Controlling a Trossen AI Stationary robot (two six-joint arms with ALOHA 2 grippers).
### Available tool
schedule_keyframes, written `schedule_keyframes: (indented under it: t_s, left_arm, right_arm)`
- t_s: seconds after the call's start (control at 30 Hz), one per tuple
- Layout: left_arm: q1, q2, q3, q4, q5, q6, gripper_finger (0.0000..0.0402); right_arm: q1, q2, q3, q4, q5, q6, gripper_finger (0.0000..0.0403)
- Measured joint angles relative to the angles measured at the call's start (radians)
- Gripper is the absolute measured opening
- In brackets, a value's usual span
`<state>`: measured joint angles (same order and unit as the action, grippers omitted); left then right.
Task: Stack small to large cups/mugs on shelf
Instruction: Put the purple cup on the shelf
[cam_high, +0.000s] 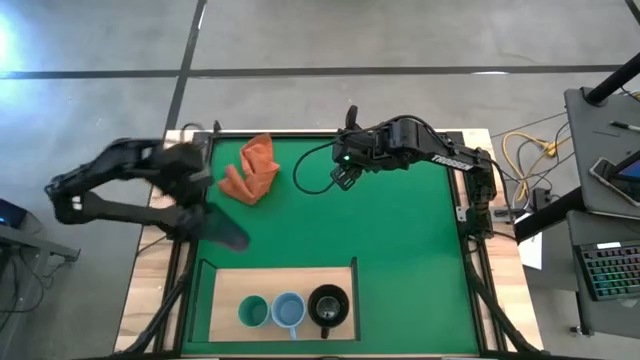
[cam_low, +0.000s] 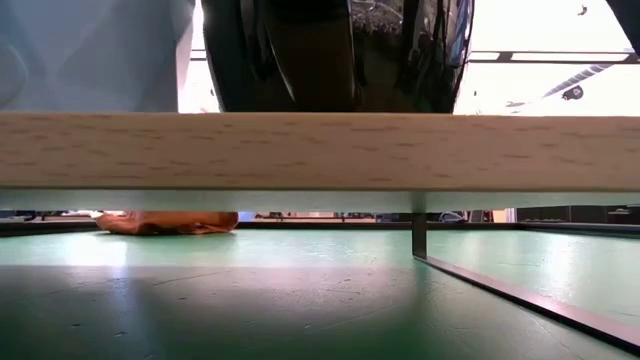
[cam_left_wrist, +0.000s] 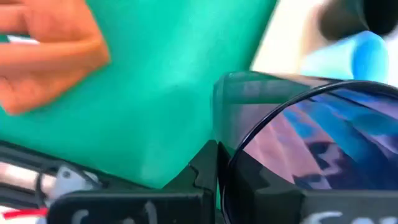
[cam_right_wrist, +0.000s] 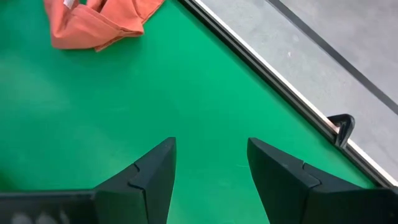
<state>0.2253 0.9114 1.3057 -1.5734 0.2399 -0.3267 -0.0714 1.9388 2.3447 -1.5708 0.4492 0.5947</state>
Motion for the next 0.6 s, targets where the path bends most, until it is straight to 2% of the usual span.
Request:
schedule_keyframes:
  t_s: [0.1,0.27,0.6]
  left_arm:
    - [-0.101,-0.028,0.003,0.001,-0.015,-0.084,0.0]
    - [-0.246,-0.03,-0.002,0.001,-0.04,-0.11,0.0]
    - [-0.548,0.101,-0.003,0.006,-0.101,-0.139,0.0]
  right_arm:
    - [-0.006,0.0,0.0,0.0,-0.004,-0.002,0.0192]
    - [-0.006,0.0,0.0,0.0,-0.011,-0.005,0.0192]
    - [0.001,0.0,-0.002,0.0,-0.065,0.006,0.0192]
